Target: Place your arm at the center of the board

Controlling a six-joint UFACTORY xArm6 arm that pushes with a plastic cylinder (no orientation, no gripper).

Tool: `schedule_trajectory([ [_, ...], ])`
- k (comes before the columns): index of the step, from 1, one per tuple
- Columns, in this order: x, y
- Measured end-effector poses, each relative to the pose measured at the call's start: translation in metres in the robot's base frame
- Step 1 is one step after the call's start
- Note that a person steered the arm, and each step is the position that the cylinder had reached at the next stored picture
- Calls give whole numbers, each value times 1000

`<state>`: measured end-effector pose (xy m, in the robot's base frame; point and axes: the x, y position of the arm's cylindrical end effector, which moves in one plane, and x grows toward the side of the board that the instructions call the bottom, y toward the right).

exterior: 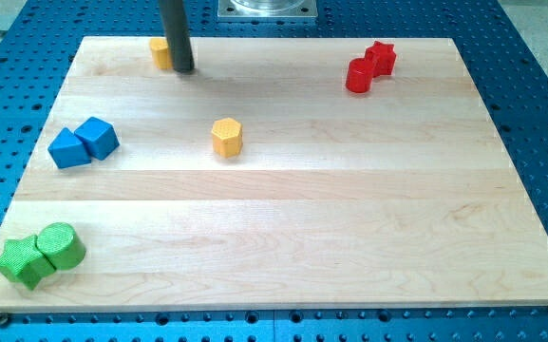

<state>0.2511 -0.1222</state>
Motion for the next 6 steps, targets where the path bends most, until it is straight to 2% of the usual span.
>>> schedule_trajectory([
  [1,-20,-12],
  [2,-31,-81],
  [3,-32,-66],
  [4,32,37],
  [5,108,98],
  [6,161,83],
])
